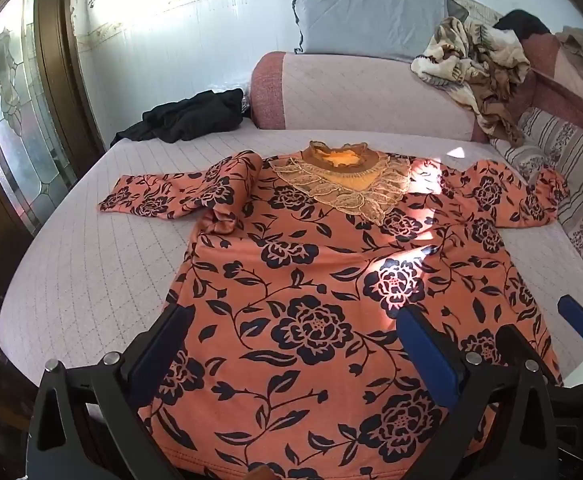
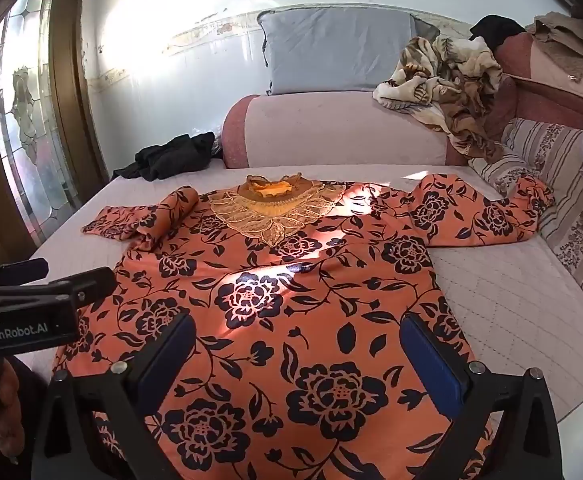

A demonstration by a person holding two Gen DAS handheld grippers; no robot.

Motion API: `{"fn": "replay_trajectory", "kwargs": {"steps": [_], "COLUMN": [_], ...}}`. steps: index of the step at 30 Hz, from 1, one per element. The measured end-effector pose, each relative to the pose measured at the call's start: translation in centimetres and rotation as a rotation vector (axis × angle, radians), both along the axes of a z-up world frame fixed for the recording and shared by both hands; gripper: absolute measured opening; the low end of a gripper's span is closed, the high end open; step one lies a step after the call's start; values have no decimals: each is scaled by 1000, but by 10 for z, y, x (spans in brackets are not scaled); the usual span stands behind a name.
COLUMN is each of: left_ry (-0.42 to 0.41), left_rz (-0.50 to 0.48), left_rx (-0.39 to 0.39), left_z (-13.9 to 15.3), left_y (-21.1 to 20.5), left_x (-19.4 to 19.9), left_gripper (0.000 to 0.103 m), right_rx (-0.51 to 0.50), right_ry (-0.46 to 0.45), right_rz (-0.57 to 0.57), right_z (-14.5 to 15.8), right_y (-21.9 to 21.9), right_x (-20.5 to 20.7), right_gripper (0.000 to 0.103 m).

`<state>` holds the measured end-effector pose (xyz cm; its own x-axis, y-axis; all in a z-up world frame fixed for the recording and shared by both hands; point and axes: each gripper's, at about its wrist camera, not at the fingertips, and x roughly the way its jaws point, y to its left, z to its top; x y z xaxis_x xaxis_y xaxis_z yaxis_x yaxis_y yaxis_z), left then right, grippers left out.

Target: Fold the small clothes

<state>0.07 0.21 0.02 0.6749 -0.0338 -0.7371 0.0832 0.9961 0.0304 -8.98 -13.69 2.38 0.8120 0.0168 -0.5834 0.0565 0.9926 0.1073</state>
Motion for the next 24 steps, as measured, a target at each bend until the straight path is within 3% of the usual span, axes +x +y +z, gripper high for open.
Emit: {"fn": "replay_trajectory", "kwargs": {"steps": [4, 6, 12, 24], "left_ry": [-14, -46, -41, -27], "left_rz": [1, 10, 16, 41], "left_rx": [-73, -30, 35, 18], "left_z": [2, 2, -5, -6], "left_y": [12, 8, 1, 11], "left_x": [6, -2, -8, -6], "left_gripper": [103, 103, 103, 103], "right_rx": [-4, 4, -11, -21], "right_ry": [11, 0, -6, 7], "right_rz": [10, -3, -4, -10], "right_z": [-3, -1, 0, -3], "right_y": [2, -2, -1, 1], "right_x": [1, -2, -4, -1], "right_gripper": [103, 103, 103, 103]}}
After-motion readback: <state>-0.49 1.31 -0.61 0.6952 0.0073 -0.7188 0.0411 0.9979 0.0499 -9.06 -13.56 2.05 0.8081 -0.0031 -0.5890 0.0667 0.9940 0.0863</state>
